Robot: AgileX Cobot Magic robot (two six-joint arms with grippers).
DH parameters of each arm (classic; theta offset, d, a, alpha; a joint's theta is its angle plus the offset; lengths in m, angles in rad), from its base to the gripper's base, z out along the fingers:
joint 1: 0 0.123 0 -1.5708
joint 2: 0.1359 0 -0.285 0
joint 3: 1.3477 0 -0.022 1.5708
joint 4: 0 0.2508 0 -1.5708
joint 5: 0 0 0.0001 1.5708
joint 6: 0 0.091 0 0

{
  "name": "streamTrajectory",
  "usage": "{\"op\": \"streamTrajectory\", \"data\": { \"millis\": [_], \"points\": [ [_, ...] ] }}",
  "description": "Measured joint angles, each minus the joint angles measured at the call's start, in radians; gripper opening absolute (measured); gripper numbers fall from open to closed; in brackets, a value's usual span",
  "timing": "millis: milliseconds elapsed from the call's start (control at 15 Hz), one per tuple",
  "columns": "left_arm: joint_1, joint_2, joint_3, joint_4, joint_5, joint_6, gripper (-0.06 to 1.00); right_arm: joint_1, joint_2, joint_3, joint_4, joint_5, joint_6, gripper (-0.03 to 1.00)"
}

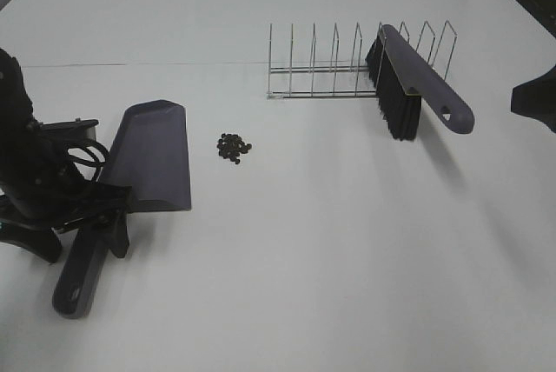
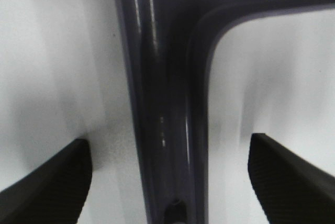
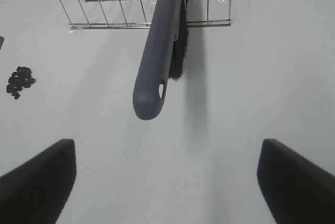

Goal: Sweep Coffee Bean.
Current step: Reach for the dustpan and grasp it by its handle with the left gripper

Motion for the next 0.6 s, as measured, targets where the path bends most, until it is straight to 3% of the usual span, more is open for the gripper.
{"op": "streamTrajectory", "data": {
  "millis": [133, 200, 333, 400, 600],
  "points": [
    [0.000, 0.008, -0.007, 0.007, -0.001, -0.006, 0.74, 0.000, 0.000, 0.000, 0.000, 0.000, 0.000, 0.83],
    [0.000, 0.009, -0.008, 0.011, -0.006, -0.006, 0.67, 0.000, 0.000, 0.000, 0.000, 0.000, 0.000, 0.83],
    [0.000, 0.015, -0.008, 0.012, -0.013, -0.006, 0.49, 0.000, 0.000, 0.000, 0.000, 0.000, 0.000, 0.83],
    [0.000, 0.016, -0.008, 0.008, -0.012, -0.010, 0.33, 0.000, 0.000, 0.000, 0.000, 0.000, 0.000, 0.83],
    [0.000, 0.016, -0.008, 0.008, -0.013, -0.003, 0.34, 0.000, 0.000, 0.000, 0.000, 0.000, 0.000, 0.83]
  ]
}}
